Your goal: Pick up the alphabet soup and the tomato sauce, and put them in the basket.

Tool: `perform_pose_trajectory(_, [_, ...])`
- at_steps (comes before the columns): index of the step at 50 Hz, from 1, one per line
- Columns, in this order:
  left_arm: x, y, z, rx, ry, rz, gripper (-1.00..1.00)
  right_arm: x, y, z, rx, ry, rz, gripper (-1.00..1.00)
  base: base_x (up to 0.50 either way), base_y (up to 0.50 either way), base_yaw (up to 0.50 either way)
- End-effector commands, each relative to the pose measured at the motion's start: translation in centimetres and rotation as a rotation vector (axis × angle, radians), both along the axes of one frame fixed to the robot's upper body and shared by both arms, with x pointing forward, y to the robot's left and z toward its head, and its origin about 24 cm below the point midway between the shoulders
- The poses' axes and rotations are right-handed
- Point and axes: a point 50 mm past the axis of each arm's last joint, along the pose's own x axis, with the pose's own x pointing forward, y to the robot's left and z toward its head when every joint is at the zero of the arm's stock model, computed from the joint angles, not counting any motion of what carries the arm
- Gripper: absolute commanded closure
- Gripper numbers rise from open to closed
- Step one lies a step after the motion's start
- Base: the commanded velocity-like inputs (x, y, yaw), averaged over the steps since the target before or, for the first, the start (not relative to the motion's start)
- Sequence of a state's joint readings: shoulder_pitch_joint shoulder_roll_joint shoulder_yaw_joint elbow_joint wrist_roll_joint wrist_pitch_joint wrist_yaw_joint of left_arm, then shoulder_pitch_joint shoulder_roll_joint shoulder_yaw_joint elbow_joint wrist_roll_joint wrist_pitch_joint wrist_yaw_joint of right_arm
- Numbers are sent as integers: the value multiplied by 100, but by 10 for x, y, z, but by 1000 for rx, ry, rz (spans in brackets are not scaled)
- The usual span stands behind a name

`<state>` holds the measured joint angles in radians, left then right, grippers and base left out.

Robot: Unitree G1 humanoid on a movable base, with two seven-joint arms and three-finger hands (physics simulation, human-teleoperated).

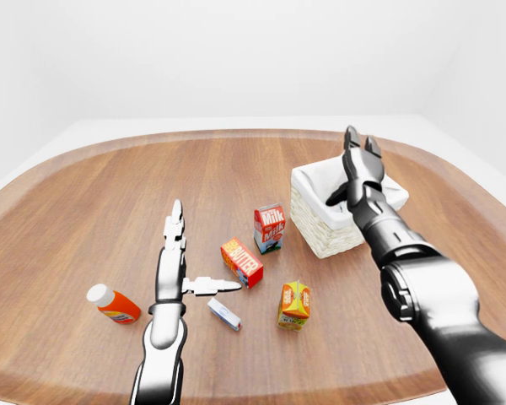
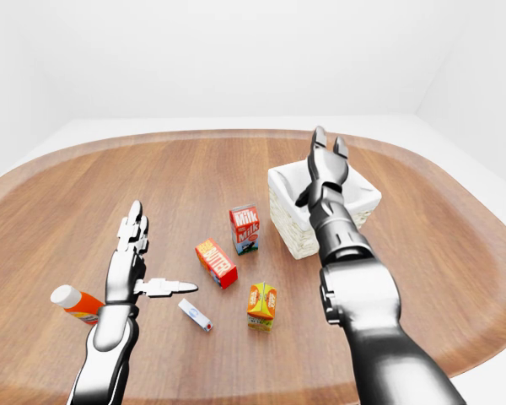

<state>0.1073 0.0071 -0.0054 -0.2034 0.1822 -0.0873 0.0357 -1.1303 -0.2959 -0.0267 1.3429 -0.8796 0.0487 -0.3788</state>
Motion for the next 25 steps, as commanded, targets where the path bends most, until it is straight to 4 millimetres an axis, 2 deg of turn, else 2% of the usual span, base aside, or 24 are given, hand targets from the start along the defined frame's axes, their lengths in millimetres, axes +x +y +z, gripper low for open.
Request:
perform_pose_trajectory(1, [0, 0, 0, -1, 1, -3, -100, 3, 1, 13, 8, -32, 8, -100, 0, 0, 0])
perform_pose_trajectory(15, [0, 0, 0, -1, 1, -2, -100, 7, -3, 35, 21, -75, 3, -100, 0, 0, 0])
perform_pose_trajectory(25, [0, 0, 0, -1, 1, -3, -100, 10, -5, 62, 37, -131, 10, -100, 0, 0, 0])
